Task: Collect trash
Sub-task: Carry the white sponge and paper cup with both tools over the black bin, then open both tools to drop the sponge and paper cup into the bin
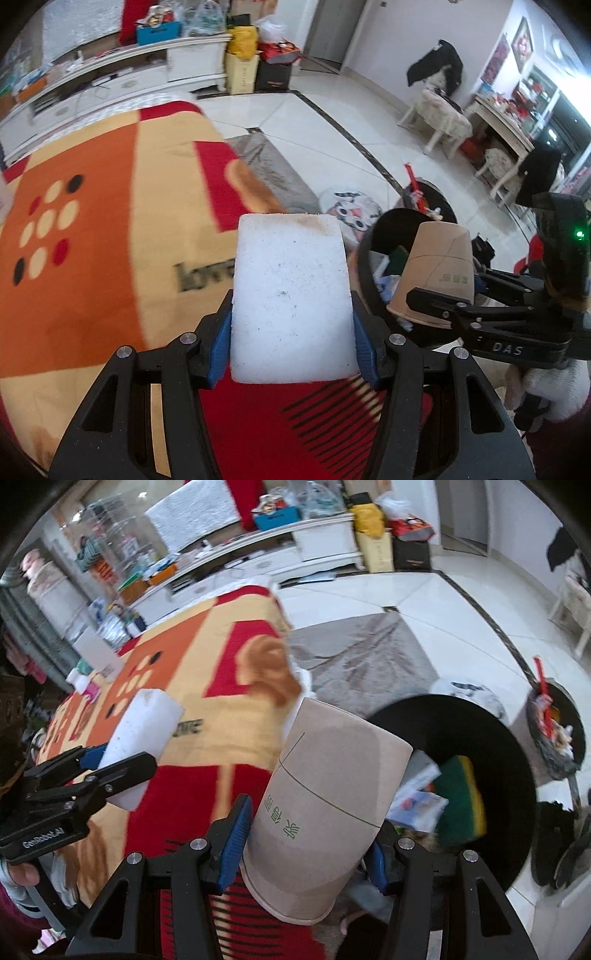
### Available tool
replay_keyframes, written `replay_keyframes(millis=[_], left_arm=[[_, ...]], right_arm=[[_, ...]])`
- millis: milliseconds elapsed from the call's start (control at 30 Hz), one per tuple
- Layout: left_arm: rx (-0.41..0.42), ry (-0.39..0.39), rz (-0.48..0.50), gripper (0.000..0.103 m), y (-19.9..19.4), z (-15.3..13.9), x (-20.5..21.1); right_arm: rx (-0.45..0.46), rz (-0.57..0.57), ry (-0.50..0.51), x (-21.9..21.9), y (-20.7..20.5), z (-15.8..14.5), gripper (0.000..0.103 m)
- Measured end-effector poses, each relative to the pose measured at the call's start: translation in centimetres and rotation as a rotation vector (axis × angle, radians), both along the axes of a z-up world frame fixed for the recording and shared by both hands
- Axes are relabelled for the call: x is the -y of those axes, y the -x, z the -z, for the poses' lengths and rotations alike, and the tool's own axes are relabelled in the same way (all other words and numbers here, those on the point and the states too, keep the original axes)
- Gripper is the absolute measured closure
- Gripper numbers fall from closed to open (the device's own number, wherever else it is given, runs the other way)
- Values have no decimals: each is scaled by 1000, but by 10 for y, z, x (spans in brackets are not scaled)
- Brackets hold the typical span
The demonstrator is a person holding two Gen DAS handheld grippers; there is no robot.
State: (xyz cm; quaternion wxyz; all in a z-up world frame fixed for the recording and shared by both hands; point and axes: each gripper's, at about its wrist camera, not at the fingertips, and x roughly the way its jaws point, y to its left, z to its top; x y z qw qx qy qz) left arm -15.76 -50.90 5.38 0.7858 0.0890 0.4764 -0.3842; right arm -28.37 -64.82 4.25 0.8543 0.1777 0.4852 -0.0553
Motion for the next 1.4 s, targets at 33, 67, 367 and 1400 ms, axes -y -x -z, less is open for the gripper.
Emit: replay_keyframes(millis=[33,67,367,1400], left_arm=[[-7,5,12,49,1,0,7],[-13,7,24,49,3,1,14],[-63,16,101,48,21,10,67],[-91,66,108,31,24,18,86]], right_arm=[[-9,14,6,8,4,2,50],[-13,21,8,12,5,3,50],[-61,101,-4,55,24,25,50],[-3,261,87,80,68,19,32]])
